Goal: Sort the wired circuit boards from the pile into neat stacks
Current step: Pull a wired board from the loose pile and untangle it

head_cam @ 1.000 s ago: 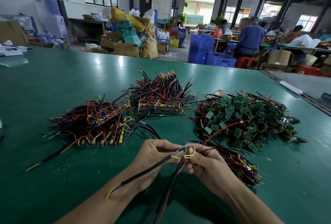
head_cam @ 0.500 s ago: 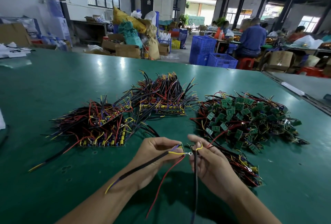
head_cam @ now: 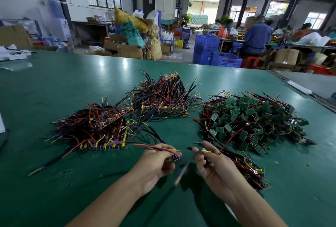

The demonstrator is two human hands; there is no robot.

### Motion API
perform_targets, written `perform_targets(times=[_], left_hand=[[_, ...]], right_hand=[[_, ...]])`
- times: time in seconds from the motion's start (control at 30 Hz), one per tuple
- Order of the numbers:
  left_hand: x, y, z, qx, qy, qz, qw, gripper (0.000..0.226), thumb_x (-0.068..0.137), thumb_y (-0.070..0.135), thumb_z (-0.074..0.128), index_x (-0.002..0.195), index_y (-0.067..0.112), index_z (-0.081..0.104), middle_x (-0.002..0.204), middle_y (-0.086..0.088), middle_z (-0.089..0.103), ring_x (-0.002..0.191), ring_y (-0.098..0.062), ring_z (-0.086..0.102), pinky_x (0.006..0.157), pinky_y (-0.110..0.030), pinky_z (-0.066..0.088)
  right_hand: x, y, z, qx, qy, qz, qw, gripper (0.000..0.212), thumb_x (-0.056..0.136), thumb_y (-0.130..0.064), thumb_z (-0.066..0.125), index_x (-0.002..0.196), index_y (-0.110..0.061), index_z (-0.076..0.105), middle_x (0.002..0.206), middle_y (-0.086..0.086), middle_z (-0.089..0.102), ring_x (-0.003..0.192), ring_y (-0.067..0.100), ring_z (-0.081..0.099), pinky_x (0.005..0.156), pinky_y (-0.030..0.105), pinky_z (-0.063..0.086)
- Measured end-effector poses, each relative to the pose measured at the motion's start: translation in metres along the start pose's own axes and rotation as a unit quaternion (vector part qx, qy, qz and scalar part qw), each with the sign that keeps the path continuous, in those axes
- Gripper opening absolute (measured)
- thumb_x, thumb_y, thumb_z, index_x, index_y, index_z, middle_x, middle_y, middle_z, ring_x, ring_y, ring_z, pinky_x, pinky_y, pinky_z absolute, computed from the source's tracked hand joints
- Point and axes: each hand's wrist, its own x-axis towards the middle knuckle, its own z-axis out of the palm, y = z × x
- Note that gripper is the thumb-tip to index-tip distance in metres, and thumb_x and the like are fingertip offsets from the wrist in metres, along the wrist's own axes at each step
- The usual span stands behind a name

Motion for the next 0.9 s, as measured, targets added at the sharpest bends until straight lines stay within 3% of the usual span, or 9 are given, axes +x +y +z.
perform_targets(times=[0.13,0.27,0.37,0.43,0.57,0.63,0.73,0.8,0.9], left_hand=[[-0.003,0.000,-0.001,0.030,-0.031,-0.016,0.999,0.015,0.096,-0.001,0.046,0.094,0.013,0.052,0.086,-0.013,0.072,0.045,-0.011,0.053,0.044,-0.020,0.043],[-0.007,-0.003,-0.004,0.033,-0.082,-0.004,0.996,0.024,0.094,-0.009,0.042,0.105,0.010,0.050,0.088,-0.011,0.071,0.056,-0.014,0.056,0.052,-0.023,0.046],[-0.010,-0.004,-0.006,0.058,-0.141,0.008,0.988,0.039,0.088,-0.019,0.044,0.117,0.007,0.047,0.086,-0.008,0.069,0.067,-0.015,0.061,0.060,-0.024,0.048],[-0.013,-0.003,-0.005,0.063,-0.179,0.027,0.981,0.046,0.083,-0.018,0.055,0.121,0.006,0.045,0.088,-0.005,0.068,0.074,-0.012,0.063,0.065,-0.024,0.050],[-0.017,-0.003,0.001,0.086,-0.169,0.065,0.980,0.044,0.079,0.013,0.077,0.117,0.004,0.056,0.103,-0.011,0.069,0.087,-0.014,0.062,0.071,-0.026,0.047],[-0.015,-0.004,0.004,0.085,-0.109,0.077,0.987,0.025,0.088,0.020,0.066,0.109,0.007,0.060,0.098,-0.010,0.068,0.075,-0.013,0.060,0.063,-0.024,0.047],[-0.011,-0.005,0.005,0.065,-0.080,0.108,0.989,0.019,0.095,0.018,0.056,0.108,0.004,0.061,0.093,-0.009,0.070,0.066,-0.015,0.058,0.057,-0.023,0.047],[-0.009,-0.008,0.004,0.090,-0.066,0.138,0.984,0.019,0.097,0.019,0.054,0.106,0.007,0.065,0.091,-0.010,0.071,0.066,-0.016,0.059,0.060,-0.026,0.049],[-0.008,-0.011,0.003,0.142,-0.047,0.167,0.975,0.023,0.097,0.030,0.051,0.097,0.020,0.072,0.084,-0.022,0.066,0.064,-0.020,0.057,0.067,-0.036,0.048]], right_hand=[[-0.001,-0.002,0.003,0.015,0.019,-0.010,1.000,0.028,0.099,0.008,0.035,0.112,0.000,0.058,0.088,0.018,0.046,0.065,0.020,0.050,0.047,0.019,0.052],[-0.004,-0.007,0.005,0.095,0.003,-0.008,0.995,0.026,0.097,0.005,0.038,0.114,0.004,0.058,0.095,0.021,0.049,0.072,0.021,0.053,0.052,0.022,0.056],[-0.007,-0.011,0.003,0.114,-0.041,-0.009,0.993,0.046,0.075,0.014,0.039,0.117,0.005,0.056,0.097,0.023,0.051,0.072,0.023,0.058,0.054,0.024,0.058],[-0.008,-0.008,0.003,0.024,-0.062,-0.019,0.998,0.050,0.072,0.020,0.040,0.116,0.005,0.058,0.092,0.020,0.052,0.063,0.019,0.063,0.050,0.020,0.055],[-0.010,0.004,0.001,-0.224,-0.082,-0.074,0.968,0.043,0.082,0.026,0.046,0.113,0.001,0.062,0.083,0.019,0.059,0.060,0.020,0.065,0.055,0.025,0.056],[-0.010,0.003,-0.001,-0.374,-0.091,-0.127,0.914,0.038,0.081,0.021,0.055,0.105,-0.007,0.067,0.080,0.013,0.062,0.060,0.017,0.062,0.056,0.026,0.053],[-0.011,0.000,-0.005,-0.586,-0.101,-0.215,0.775,0.031,0.079,0.004,0.068,0.094,-0.023,0.069,0.077,-0.002,0.066,0.063,0.011,0.057,0.060,0.030,0.048],[-0.012,0.000,-0.003,-0.660,-0.095,-0.265,0.697,0.026,0.077,-0.015,0.075,0.093,-0.032,0.064,0.070,-0.015,0.062,0.060,0.002,0.050,0.060,0.019,0.042],[-0.011,-0.002,-0.003,-0.718,-0.115,-0.292,0.622,0.031,0.076,-0.029,0.075,0.094,-0.047,0.058,0.069,-0.026,0.056,0.056,0.001,0.046,0.053,0.013,0.036]])
